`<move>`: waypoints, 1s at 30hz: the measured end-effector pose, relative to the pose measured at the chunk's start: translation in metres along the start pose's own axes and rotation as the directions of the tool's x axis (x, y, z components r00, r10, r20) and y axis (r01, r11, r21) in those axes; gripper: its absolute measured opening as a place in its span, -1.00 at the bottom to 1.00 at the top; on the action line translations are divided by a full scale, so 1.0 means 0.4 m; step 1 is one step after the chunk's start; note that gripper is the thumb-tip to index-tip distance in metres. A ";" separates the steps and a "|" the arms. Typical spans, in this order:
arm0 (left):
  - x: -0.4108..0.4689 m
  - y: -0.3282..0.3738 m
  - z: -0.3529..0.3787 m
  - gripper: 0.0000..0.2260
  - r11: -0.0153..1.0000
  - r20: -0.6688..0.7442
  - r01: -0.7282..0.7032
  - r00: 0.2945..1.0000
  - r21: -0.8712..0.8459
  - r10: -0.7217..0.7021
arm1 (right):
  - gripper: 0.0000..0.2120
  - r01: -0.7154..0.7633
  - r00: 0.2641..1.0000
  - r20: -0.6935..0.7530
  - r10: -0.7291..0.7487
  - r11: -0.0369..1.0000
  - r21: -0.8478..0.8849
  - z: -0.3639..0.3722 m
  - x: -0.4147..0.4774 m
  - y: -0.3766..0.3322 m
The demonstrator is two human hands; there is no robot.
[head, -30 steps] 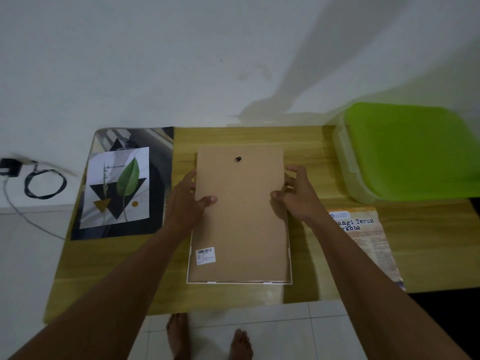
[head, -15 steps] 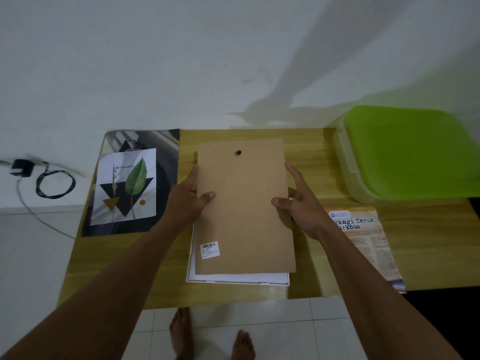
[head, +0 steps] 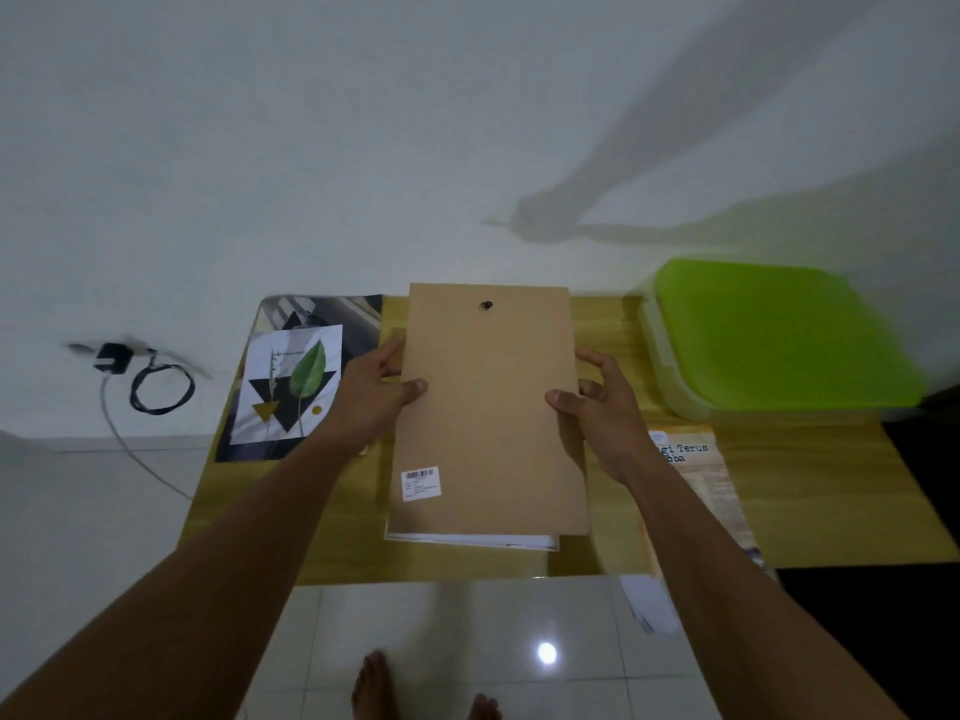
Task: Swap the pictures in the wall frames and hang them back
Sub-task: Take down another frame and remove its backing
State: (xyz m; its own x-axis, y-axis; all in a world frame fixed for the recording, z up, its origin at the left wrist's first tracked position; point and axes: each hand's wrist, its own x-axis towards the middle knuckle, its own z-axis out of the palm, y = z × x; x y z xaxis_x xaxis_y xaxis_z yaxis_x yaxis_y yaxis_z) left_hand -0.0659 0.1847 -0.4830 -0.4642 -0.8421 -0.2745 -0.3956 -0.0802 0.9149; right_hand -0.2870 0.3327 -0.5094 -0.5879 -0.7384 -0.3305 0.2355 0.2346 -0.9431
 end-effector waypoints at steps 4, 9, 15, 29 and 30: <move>-0.037 0.044 -0.002 -0.26 0.998 0.089 0.061 0.994 0.015 -0.063 | -0.45 0.034 0.999 -0.036 -0.036 0.998 -0.052 -0.016 -0.056 -0.043; -0.052 0.112 0.022 -0.21 0.998 0.165 0.055 0.985 -0.011 -0.053 | -0.29 -0.015 1.000 0.002 0.016 0.981 -0.196 -0.087 -0.115 -0.110; -0.055 0.187 0.146 -0.21 0.998 0.187 -0.046 0.982 0.044 0.037 | -0.27 0.002 0.999 -0.042 -0.011 0.977 -0.215 -0.216 -0.146 -0.179; 0.129 0.290 0.691 -0.37 0.962 0.080 -0.118 0.992 0.245 0.101 | -0.36 -0.077 0.980 -0.198 -0.021 0.875 -0.477 -0.694 0.146 -0.175; 0.144 0.294 0.727 -0.40 0.958 0.065 -0.113 0.993 0.262 0.100 | -0.35 -0.084 0.978 -0.206 -0.023 0.863 -0.499 -0.720 0.173 -0.171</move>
State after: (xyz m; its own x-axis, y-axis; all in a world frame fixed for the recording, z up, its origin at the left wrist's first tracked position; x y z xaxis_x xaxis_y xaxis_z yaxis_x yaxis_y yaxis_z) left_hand -0.3697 0.2819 -0.4775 -0.5518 -0.8094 -0.2007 -0.5344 0.1584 0.8303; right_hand -0.5666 0.4476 -0.4782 -0.7399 -0.5977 -0.3086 -0.1334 0.5800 -0.8036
